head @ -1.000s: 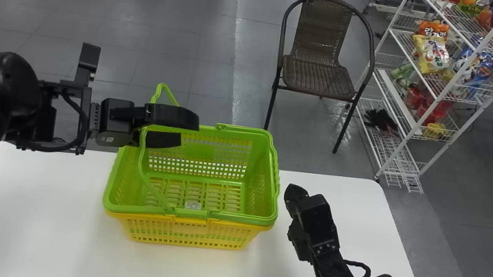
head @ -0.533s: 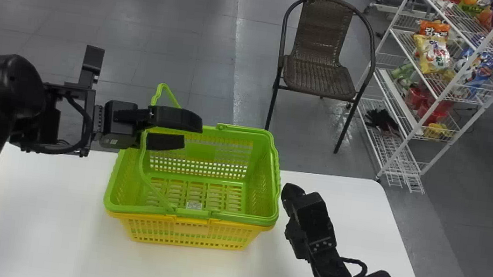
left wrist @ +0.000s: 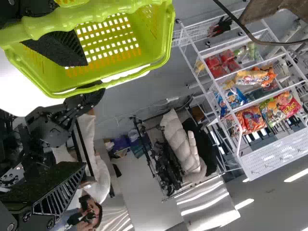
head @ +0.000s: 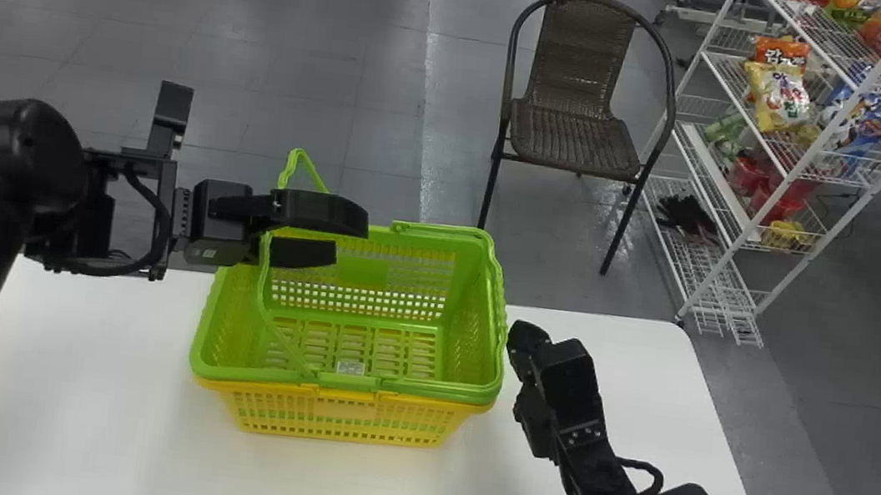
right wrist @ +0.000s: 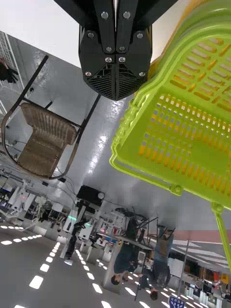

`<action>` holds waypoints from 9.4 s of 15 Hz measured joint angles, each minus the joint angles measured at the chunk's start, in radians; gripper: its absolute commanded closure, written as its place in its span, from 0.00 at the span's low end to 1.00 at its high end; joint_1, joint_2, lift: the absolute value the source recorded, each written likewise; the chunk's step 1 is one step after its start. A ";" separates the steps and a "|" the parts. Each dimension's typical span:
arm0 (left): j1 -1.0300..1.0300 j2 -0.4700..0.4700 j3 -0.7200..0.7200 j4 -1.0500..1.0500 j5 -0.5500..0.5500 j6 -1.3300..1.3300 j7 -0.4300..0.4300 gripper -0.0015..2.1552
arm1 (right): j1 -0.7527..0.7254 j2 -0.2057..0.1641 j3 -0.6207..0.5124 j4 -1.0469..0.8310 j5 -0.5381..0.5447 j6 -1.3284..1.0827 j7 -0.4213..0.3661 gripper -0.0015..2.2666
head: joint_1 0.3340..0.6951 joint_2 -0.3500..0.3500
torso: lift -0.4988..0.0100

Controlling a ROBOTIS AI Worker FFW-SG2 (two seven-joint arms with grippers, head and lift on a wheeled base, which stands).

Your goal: Grasp handle with right gripper to insert into left gripper then lift and swing left to center

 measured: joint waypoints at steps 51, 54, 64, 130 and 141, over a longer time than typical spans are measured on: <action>0.021 -0.036 -0.035 -0.050 -0.004 -0.051 0.033 0.03 | -0.010 0.021 0.098 -0.084 -0.045 -0.016 -0.001 0.97 | 1.00 0.39 | 0.98; 0.016 -0.037 -0.043 -0.043 -0.014 -0.102 0.037 0.03 | -0.010 0.030 0.116 -0.085 -0.034 -0.012 -0.002 0.97 | 1.00 0.41 | 0.98; 0.005 -0.039 -0.053 -0.035 -0.017 -0.123 0.046 0.03 | -0.025 0.064 0.170 -0.083 -0.002 0.010 -0.013 0.97 | 1.00 0.46 | 0.98; -0.458 -0.028 0.010 0.223 0.227 0.294 0.091 0.03 | 0.507 -0.005 -0.167 0.037 -0.189 -0.847 -0.003 0.01 | 1.00 0.12 | 0.98; -0.587 0.010 0.022 0.319 0.302 0.294 0.107 0.11 | 0.508 -0.005 -0.167 0.052 -0.190 -0.850 -0.003 0.01 | 1.00 0.14 | 0.98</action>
